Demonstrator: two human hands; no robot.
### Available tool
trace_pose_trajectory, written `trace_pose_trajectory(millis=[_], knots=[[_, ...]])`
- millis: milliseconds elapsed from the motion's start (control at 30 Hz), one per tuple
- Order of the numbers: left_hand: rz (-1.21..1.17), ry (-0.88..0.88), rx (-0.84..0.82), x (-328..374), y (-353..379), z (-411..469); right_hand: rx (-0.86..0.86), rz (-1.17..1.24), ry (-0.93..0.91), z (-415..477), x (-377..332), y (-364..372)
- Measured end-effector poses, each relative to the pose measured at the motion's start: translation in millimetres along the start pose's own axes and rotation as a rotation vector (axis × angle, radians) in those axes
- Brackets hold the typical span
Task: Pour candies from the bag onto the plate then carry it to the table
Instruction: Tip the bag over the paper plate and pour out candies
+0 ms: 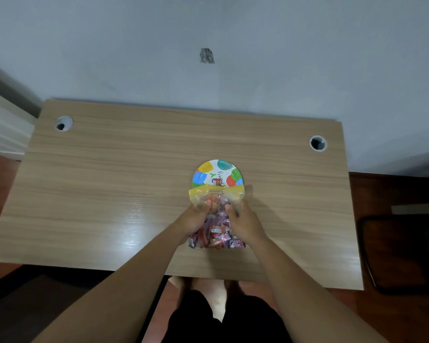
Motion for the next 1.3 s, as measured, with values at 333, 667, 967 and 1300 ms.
trace_pose_trajectory(millis=[333,667,967,1300], knots=[[0.031,-0.103,0.069,-13,-3,-2,0.011,0.039,-0.034,-6,2,0],[-0.043,-0.111,0.040,-19,0,-2,0.004,0.076,-0.026,-9,6,-3],[-0.087,-0.139,-0.007,-27,1,-6,0.019,0.014,-0.044,-7,11,-5],[-0.071,-0.108,0.026,-26,0,-12,0.006,-0.014,-0.014,-14,16,-3]])
Point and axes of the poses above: each hand's wrist, its own z-axis towards the middle knuckle, its own y-axis out of the palm, x = y × z, the point moved 6 cm from there along z, towards the middle knuckle, and after that the axes turned 3 degrees about z, right-handed, at the moved point
